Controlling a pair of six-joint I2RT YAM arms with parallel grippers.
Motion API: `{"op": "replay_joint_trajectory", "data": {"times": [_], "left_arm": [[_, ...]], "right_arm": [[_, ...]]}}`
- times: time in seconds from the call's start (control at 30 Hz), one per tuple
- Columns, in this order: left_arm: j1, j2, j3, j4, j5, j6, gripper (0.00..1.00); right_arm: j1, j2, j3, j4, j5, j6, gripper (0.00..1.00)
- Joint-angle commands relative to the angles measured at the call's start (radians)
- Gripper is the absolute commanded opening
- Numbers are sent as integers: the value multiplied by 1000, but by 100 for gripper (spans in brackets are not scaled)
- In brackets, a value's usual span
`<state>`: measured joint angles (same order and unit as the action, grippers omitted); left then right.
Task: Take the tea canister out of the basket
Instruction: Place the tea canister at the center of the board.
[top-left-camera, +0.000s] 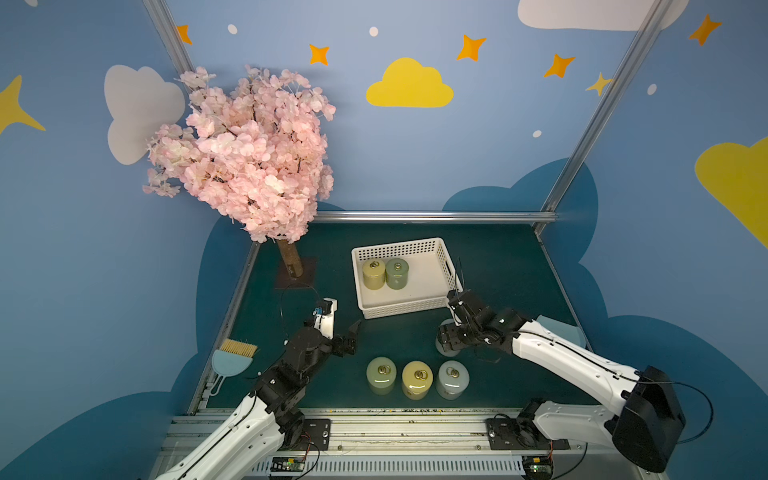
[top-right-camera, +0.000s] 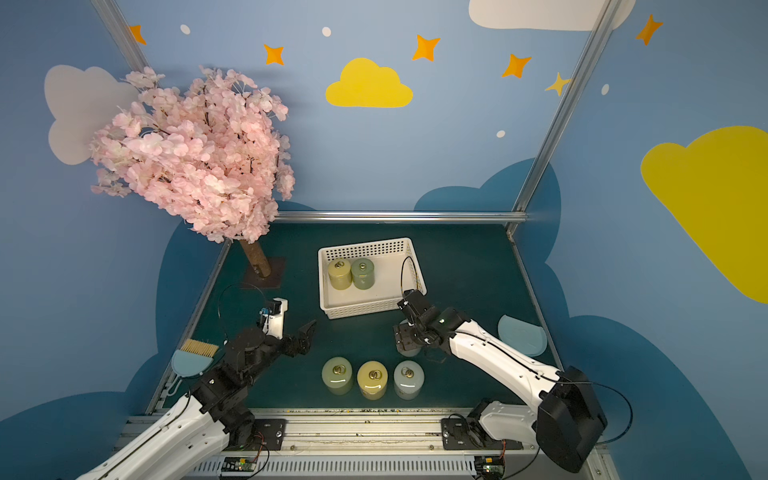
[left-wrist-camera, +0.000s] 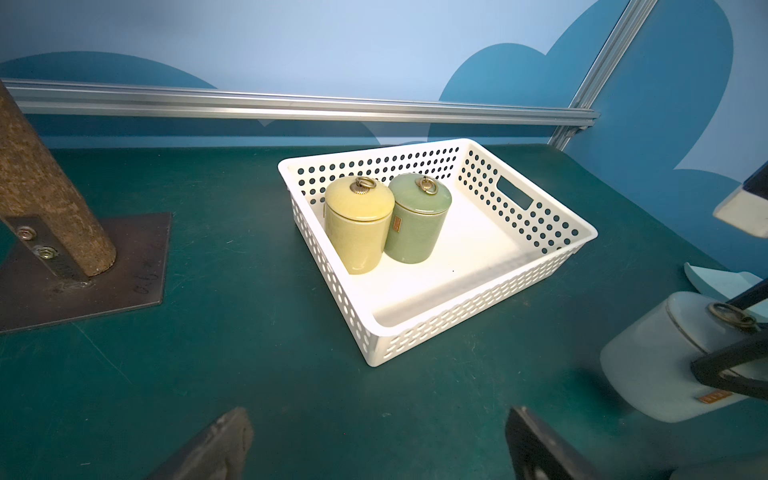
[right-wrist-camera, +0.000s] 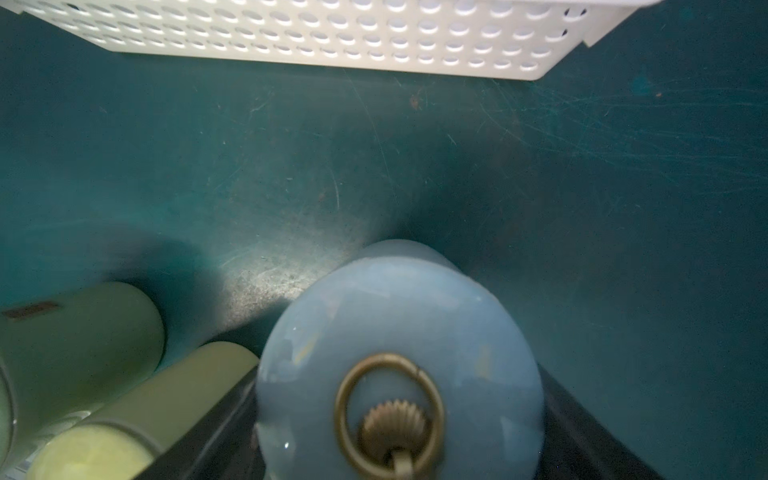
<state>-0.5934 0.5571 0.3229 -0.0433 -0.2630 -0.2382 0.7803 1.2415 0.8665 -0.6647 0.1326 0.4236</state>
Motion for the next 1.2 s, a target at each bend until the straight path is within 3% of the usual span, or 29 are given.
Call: {"op": "replay_joint_trajectory", "data": {"times": [0.0, 0.8, 1.17], "left_arm": [[4, 1, -10, 25, -8, 10, 100], [4, 0, -11, 24, -7, 10, 100], [4, -1, -11, 22, -9, 11, 100]], "right_arm": [[8, -5, 1, 75, 10, 19, 62], [12, 45, -50, 109, -2, 44, 62], [18, 47, -50, 97, 3, 53, 72]]}}
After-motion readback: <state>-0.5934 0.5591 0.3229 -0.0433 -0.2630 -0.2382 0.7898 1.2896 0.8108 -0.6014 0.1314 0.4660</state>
